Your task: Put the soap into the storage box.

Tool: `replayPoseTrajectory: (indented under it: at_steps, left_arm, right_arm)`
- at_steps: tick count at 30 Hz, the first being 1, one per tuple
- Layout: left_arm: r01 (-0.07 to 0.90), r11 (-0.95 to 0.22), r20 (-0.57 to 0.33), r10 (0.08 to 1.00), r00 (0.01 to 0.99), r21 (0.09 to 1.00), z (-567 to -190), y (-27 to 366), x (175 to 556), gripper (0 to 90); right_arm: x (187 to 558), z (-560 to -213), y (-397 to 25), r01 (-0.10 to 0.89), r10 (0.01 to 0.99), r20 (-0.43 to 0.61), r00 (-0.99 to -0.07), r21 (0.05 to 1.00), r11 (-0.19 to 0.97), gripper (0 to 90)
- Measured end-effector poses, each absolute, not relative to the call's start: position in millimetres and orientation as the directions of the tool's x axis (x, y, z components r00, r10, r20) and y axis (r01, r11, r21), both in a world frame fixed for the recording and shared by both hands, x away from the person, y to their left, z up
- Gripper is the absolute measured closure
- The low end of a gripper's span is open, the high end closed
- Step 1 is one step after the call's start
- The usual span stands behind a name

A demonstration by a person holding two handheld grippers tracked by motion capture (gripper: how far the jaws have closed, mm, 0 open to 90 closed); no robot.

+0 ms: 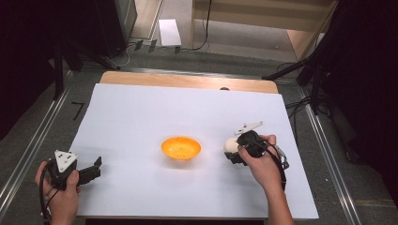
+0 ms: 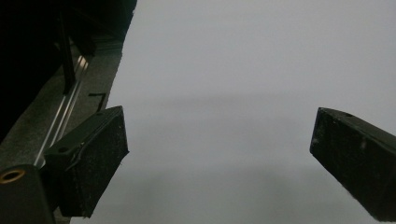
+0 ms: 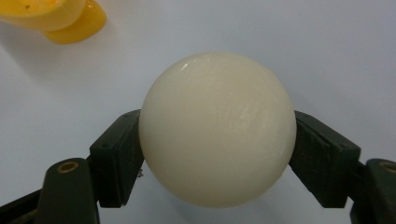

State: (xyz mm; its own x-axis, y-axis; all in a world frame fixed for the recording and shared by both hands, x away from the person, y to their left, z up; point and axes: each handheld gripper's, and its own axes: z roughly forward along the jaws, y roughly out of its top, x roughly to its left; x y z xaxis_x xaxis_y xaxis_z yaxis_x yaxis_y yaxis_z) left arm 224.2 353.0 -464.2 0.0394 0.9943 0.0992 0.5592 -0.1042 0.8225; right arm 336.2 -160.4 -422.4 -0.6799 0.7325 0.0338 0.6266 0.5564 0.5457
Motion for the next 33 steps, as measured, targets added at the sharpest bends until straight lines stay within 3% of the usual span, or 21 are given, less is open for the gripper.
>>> replayPoseTrajectory:
  at_steps: [33]
  left_arm:
    - [0.559,-0.103,0.098,0.994,0.040,0.823,-464.4,352.9,224.4,4.4]
  right_arm:
    - [343.2,-399.9,-107.2,0.548,0.644,0.019,-0.765,0.546,0.634,24.5]
